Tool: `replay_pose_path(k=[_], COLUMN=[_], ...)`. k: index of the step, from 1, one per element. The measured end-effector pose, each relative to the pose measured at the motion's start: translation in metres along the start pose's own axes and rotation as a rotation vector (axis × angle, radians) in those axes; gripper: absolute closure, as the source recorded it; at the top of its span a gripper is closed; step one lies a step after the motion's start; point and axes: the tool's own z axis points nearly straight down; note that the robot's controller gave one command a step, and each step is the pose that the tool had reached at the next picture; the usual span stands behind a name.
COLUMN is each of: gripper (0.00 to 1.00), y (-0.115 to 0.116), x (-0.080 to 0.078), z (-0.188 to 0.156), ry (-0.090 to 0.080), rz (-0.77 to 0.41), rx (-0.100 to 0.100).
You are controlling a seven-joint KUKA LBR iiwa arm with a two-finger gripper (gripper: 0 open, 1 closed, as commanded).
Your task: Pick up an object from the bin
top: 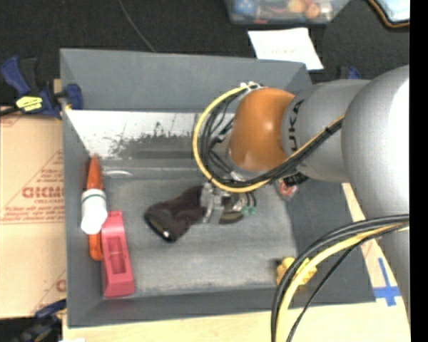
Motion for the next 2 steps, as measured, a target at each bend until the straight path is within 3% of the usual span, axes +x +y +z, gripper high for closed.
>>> replay_pose_path(k=[1, 2], gripper=[1.0, 1.0], y=[0.0, 0.0], x=[0.002, -0.001], z=[-0.036, -0.071], ry=[0.01, 0.001], rz=[0.001, 0.0], rx=[0.001, -0.001])
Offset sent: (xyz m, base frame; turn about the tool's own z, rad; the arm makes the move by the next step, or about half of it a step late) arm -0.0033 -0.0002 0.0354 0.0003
